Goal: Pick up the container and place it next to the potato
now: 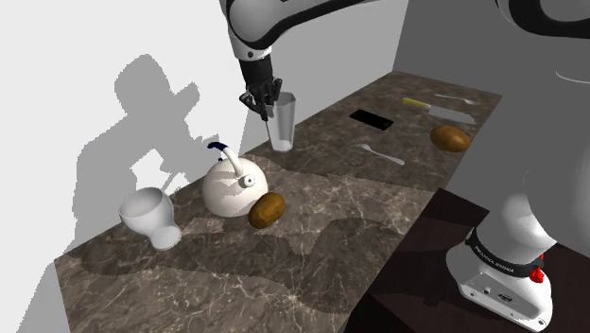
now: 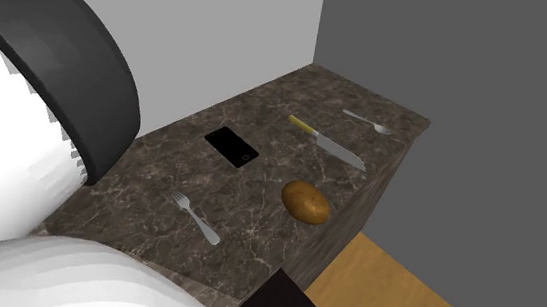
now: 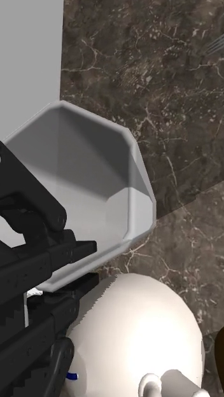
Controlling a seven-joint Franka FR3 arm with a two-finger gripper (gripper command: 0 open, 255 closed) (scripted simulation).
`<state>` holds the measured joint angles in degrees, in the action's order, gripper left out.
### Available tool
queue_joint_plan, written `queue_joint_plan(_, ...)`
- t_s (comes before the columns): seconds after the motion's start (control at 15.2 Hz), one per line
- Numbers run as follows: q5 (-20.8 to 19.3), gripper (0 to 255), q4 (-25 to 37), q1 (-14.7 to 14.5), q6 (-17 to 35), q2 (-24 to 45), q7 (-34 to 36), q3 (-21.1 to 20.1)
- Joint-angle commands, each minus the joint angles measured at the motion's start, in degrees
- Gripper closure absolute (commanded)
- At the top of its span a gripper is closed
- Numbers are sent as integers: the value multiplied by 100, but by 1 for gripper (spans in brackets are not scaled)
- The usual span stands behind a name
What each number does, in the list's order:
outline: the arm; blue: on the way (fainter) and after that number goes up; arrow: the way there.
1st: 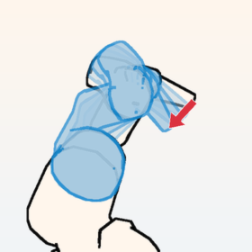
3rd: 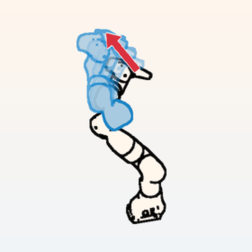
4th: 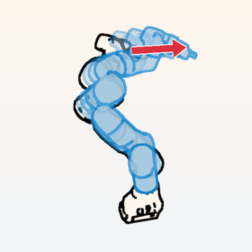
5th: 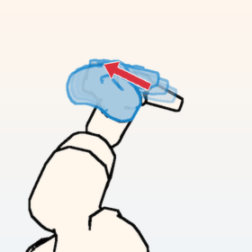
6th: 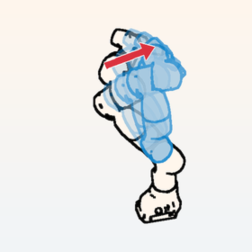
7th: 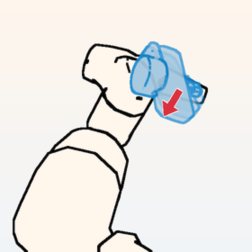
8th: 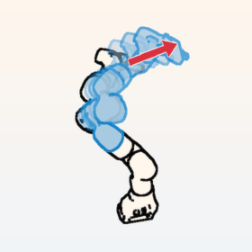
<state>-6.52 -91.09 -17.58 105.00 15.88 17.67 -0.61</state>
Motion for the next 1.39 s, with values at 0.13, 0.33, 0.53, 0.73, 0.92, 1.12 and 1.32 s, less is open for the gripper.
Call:
queue_joint_plan(0.13, -10, 255, -252, 5, 299, 41, 27, 3)
queue_joint_plan(0.33, -19, 255, -419, 7, 511, 88, 50, 5)
queue_joint_plan(0.53, -28, 255, -572, 8, 720, 144, 72, 8)
queue_joint_plan(0.73, -39, 255, -711, 10, 925, 211, 95, 10)
queue_joint_plan(0.92, -45, 255, -787, 10, 1043, 254, 108, 12)
queue_joint_plan(1.12, -45, 255, -786, 10, 1043, 254, 108, 12)
queue_joint_plan(1.32, -45, 255, -786, 10, 1043, 254, 108, 12)
